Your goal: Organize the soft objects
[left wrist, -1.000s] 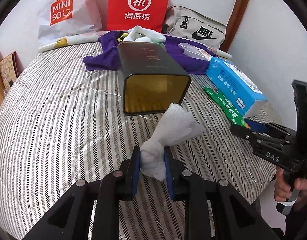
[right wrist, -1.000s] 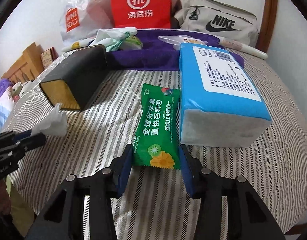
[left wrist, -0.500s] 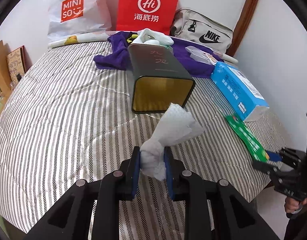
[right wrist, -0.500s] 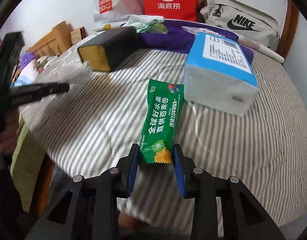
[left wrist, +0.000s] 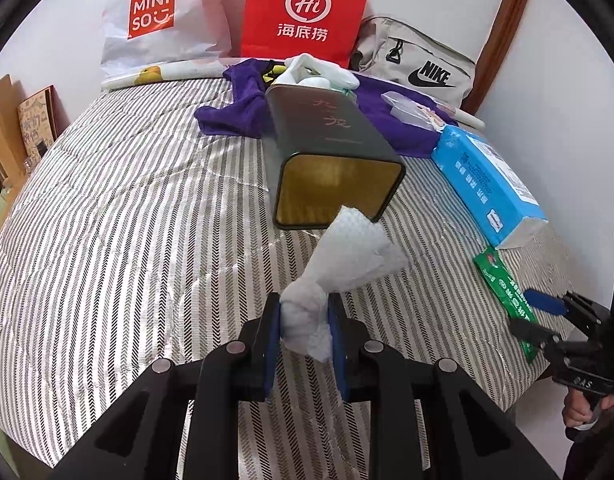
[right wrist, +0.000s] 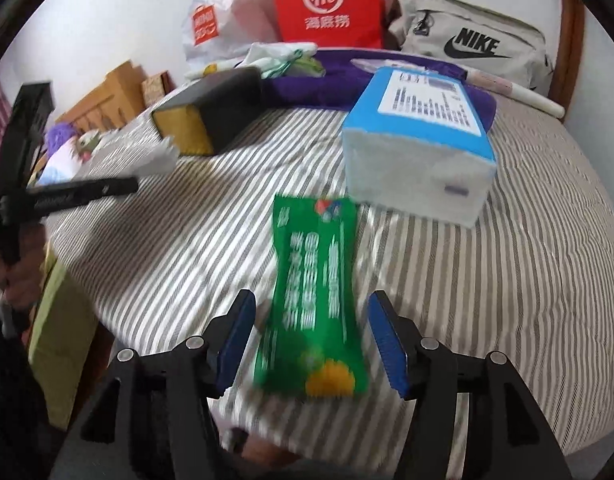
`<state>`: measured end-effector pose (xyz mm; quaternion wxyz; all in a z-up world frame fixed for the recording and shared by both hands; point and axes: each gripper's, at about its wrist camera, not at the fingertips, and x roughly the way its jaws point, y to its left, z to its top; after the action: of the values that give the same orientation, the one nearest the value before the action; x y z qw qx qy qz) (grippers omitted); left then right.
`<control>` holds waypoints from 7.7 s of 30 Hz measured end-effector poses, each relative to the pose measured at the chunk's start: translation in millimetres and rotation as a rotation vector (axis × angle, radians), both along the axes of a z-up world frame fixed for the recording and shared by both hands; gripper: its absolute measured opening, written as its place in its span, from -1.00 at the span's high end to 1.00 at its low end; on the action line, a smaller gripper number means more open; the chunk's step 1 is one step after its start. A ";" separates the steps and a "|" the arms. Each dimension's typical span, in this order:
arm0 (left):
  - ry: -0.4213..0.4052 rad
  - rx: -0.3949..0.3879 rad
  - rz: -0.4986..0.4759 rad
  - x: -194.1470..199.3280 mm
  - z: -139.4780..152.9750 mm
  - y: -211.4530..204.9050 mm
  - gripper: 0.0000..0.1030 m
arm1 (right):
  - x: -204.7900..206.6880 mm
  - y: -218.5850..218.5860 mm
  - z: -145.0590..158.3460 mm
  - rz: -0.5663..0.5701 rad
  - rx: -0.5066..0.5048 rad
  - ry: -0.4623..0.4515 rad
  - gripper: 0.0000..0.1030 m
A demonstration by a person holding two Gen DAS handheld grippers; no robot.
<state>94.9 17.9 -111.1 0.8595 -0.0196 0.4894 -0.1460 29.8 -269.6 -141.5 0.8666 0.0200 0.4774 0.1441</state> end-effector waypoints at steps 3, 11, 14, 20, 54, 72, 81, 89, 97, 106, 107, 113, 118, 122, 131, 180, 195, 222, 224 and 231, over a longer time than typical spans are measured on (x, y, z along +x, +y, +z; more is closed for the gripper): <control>0.005 0.001 0.006 1.9 -1.4 1.6 0.58 | 7.6 7.7 -1.7 -0.024 -0.030 -0.021 -0.13; 0.003 -0.030 0.036 4.7 0.8 7.9 0.58 | 2.5 19.4 -0.5 0.016 -0.091 -0.070 0.40; -0.007 -0.032 0.035 2.8 5.4 7.6 0.58 | 0.0 16.7 2.4 0.032 -0.068 -0.050 0.48; -0.029 -0.044 0.041 -0.6 20.4 9.3 0.58 | -11.4 11.3 18.8 0.055 -0.044 -0.066 0.49; -0.129 -0.082 0.067 87.9 102.0 5.0 0.58 | 104.5 -54.5 120.6 -0.065 0.025 -0.252 0.49; -0.100 -0.053 0.044 159.1 93.0 -27.4 0.58 | 191.1 -66.4 109.8 -0.070 0.024 -0.229 0.49; -0.101 -0.048 0.019 185.2 93.7 -43.7 0.58 | 220.0 -71.2 107.7 -0.068 0.011 -0.226 0.49; -0.103 -0.041 0.000 207.8 93.7 -52.9 0.58 | 242.4 -69.1 99.8 -0.056 0.013 -0.205 0.49; -0.075 -0.050 -0.018 232.4 84.2 -61.6 0.58 | 268.4 -69.9 82.8 -0.052 0.015 -0.158 0.49; -0.025 -0.080 -0.048 257.1 66.7 -74.3 0.58 | 292.9 -70.4 63.2 -0.041 0.002 -0.114 0.49; -0.022 -0.080 -0.052 259.0 65.2 -75.8 0.58 | 295.7 -70.1 61.1 -0.039 -0.002 -0.107 0.49; -0.003 -0.065 -0.075 271.1 57.7 -87.1 0.58 | 311.5 -69.1 47.5 -0.036 -0.012 -0.069 0.49; 0.021 -0.044 -0.088 281.4 48.0 -96.5 0.58 | 321.1 -69.0 37.2 -0.032 -0.017 -0.041 0.49; 0.044 -0.022 -0.098 287.7 41.6 -102.7 0.58 | 327.2 -68.9 29.9 -0.026 -0.017 -0.022 0.48; 0.081 0.006 -0.112 292.8 28.7 -106.5 0.56 | 333.2 -64.9 14.0 0.001 -0.015 0.029 0.46; -0.090 0.000 -0.046 108.8 141.6 -75.0 -0.68 | 139.8 -44.9 138.3 -0.092 -0.067 -0.120 -0.95; -0.171 0.054 0.046 -4.2 153.7 -69.3 -0.82 | 40.3 -41.9 150.2 -0.171 -0.005 -0.161 -0.99; -0.241 0.032 0.098 -73.5 161.3 -63.9 -0.82 | -37.9 -51.0 141.1 -0.223 0.028 -0.187 -0.99; -0.242 0.030 0.094 -74.9 161.9 -65.1 -0.82 | -40.1 -51.7 142.2 -0.225 0.022 -0.190 -0.99; -0.246 0.037 0.085 -78.5 161.8 -69.4 -0.82 | -45.0 -54.7 144.2 -0.229 0.020 -0.197 -0.99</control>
<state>16.4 -51.5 50.8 0.9186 -0.0064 0.3818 -0.1018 -15.2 -324.3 2.7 0.9197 0.0688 0.3833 0.0506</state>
